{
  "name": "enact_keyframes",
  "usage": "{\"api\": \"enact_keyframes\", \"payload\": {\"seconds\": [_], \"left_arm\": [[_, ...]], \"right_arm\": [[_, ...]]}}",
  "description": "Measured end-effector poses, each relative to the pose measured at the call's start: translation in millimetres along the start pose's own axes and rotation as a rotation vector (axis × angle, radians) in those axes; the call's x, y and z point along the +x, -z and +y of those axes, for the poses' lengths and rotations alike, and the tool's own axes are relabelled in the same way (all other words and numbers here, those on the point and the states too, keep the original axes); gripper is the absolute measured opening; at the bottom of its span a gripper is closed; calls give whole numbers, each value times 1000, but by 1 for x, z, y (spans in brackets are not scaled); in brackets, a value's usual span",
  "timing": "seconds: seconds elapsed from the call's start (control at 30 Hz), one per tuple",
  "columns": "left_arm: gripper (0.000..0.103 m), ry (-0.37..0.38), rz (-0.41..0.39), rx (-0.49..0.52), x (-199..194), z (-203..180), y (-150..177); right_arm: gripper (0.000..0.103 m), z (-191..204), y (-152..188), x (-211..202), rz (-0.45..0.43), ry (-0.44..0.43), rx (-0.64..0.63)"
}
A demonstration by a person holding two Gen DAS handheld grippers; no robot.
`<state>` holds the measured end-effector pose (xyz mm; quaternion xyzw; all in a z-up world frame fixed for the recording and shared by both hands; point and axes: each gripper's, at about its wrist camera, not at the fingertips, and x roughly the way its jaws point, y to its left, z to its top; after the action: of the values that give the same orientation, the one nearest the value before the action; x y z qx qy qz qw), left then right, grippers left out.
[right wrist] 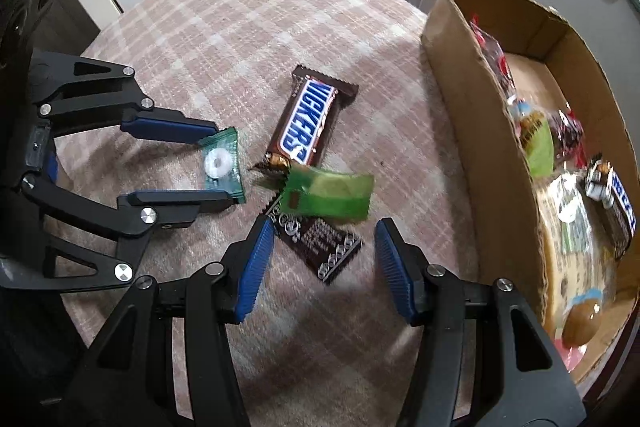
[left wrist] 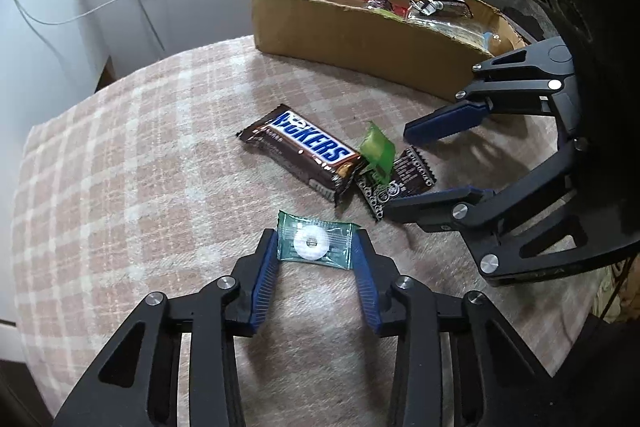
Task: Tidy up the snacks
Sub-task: 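Grasp the green mint pack with the left gripper while the right gripper grasps the dark wrapped candy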
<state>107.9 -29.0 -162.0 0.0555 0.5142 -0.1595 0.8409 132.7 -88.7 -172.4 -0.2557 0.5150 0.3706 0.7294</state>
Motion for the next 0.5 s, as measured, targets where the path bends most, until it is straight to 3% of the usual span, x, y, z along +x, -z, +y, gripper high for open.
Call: {"api": "enact_keyframes", "payload": {"seconds": [0.27, 0.37, 0.47, 0.5], "left_arm": [[35, 3, -8, -25, -7, 11, 14], [35, 7, -13, -37, -10, 16, 19], [34, 13, -18, -56, -15, 23, 28], [34, 13, -19, -59, -15, 24, 29]], "right_arm": [[52, 12, 1, 1, 24, -32, -45], [43, 15, 3, 0, 28, -14, -50], [25, 12, 2, -1, 24, -5, -28], [25, 11, 2, -1, 22, -12, -14]]}}
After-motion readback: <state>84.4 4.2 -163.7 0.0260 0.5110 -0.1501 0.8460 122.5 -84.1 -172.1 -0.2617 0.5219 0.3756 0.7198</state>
